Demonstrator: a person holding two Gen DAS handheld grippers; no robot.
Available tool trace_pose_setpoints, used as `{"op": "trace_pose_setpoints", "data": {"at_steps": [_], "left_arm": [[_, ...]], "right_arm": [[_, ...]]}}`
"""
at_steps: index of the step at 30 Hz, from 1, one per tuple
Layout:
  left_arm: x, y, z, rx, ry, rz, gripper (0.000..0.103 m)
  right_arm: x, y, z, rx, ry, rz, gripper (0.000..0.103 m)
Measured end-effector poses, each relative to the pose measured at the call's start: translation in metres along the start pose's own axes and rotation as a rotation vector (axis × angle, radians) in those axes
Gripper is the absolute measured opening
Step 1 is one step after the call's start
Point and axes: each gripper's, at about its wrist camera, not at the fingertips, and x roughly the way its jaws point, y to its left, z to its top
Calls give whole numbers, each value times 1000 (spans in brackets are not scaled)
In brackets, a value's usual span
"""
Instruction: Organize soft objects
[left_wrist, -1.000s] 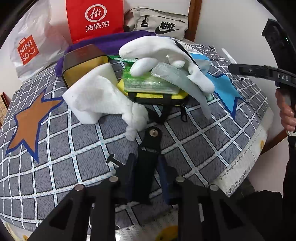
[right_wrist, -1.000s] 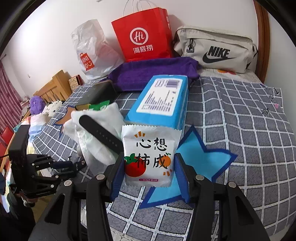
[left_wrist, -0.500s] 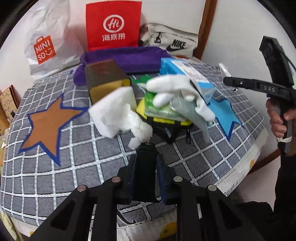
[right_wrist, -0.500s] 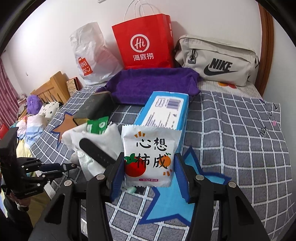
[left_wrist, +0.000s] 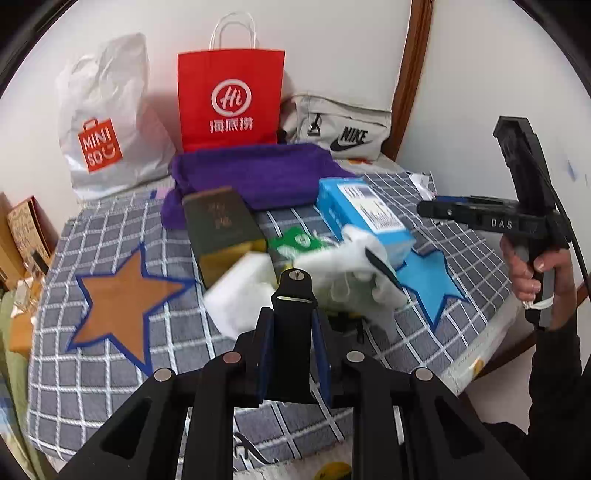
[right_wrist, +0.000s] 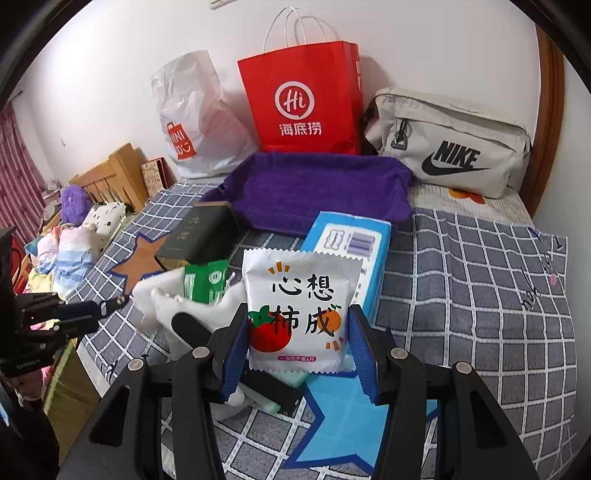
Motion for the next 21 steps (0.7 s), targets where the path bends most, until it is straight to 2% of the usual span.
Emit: {"op": "trace_pose_setpoints", "data": {"at_steps": [9, 21], "left_arm": [[14, 9, 34, -16, -32, 52, 20], [55, 28, 91, -86, -39, 108, 20]], "right_arm": [[6, -7, 21, 1, -11, 3, 51], [33, -31, 60, 4, -2, -14, 51]]}}
